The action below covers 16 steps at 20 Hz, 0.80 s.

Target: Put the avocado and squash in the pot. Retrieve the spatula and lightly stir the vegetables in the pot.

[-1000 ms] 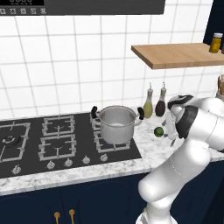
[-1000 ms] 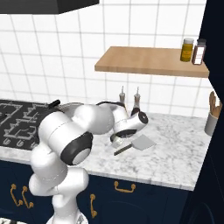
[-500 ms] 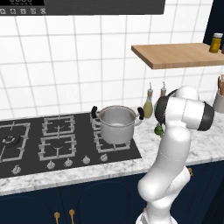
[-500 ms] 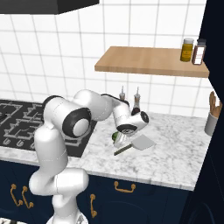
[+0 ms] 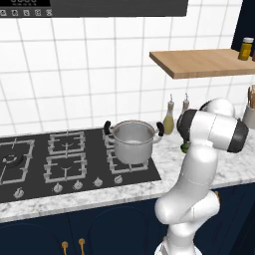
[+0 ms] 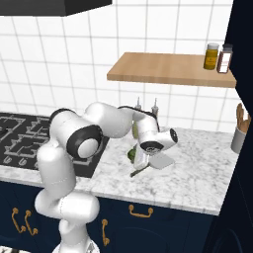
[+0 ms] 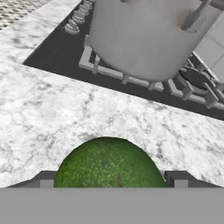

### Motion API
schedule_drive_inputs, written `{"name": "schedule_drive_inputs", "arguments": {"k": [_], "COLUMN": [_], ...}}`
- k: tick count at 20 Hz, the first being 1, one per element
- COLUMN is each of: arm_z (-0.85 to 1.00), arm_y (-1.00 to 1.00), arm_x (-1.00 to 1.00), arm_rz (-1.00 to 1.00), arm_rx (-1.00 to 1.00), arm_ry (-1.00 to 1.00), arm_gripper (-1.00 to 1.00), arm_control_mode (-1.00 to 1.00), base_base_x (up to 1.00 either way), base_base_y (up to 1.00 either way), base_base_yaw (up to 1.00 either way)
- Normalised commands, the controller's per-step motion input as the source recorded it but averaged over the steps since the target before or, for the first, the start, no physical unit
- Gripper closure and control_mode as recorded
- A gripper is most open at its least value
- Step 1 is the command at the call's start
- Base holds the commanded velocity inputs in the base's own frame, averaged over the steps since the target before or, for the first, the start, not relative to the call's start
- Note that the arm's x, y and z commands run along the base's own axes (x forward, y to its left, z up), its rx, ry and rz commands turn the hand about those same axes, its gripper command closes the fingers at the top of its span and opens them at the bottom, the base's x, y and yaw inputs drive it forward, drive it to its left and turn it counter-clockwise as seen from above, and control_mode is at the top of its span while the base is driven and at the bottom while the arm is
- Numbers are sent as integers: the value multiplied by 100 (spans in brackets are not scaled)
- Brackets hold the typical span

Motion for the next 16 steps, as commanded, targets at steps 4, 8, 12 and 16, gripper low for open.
{"name": "schedule_drive_inputs", "arguments": {"k": [4, 8, 12, 16], "arm_z": [100, 100, 100, 100], "arm_y": [20, 58, 83, 96], "arm_x": [-100, -100, -100, -57], "arm_rz": [5, 14, 14, 11], "arm_rx": [-12, -25, -27, -24], "arm_ry": [-29, -18, -5, 0], "arm_gripper": [100, 100, 100, 100], "arm_control_mode": [-100, -100, -100, -100], "base_base_x": [0, 0, 0, 0], "base_base_y": [0, 0, 0, 0], "base_base_yaw": [0, 0, 0, 0]}}
